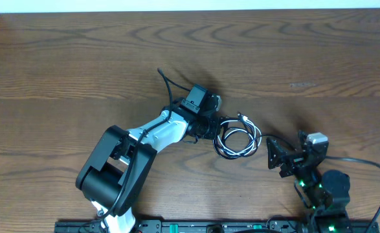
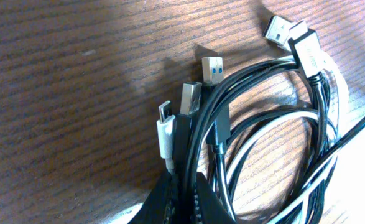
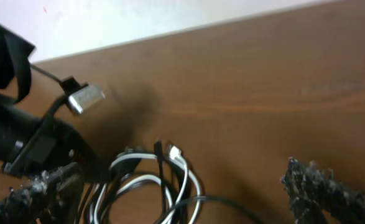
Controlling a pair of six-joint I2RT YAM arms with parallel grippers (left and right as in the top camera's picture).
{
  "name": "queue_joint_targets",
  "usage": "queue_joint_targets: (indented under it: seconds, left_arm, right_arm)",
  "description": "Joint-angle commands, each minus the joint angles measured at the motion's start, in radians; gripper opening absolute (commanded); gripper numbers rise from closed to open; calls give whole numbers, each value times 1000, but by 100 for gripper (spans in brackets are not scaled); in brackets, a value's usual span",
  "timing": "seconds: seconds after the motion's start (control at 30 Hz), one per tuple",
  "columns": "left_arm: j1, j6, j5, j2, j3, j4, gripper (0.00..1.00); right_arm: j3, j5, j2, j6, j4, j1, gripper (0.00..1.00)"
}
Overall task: Untangle cables
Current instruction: 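Reach the right gripper to the bundle's right side and grasp a cable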
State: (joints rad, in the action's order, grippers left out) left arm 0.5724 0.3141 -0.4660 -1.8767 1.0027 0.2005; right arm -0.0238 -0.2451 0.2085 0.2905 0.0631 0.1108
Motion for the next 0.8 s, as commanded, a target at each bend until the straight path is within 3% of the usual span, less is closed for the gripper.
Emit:
queue_joint_targets:
  seconds: [0.0, 0.23, 0.47, 0.6, 0.77]
  left_arm:
    - [-2, -14, 6, -18, -17, 0, 8]
    - [-2, -13, 28, -18, -17, 0, 8]
    - [-2, 2, 271, -18, -17, 42, 8]
    - [-2, 50, 408, -18, -17, 83, 8]
    - [3, 50, 344, -18, -17, 72, 7]
  right_arm:
    - [-99, -24, 83, 19, 18, 11, 99]
    - [-327, -40, 359, 7, 210, 11, 99]
    - [-535, -68, 661, -35, 420, 18, 99]
    - [-573, -72, 768, -113, 425, 18, 99]
    - [-571, -223, 824, -6, 312, 18, 99]
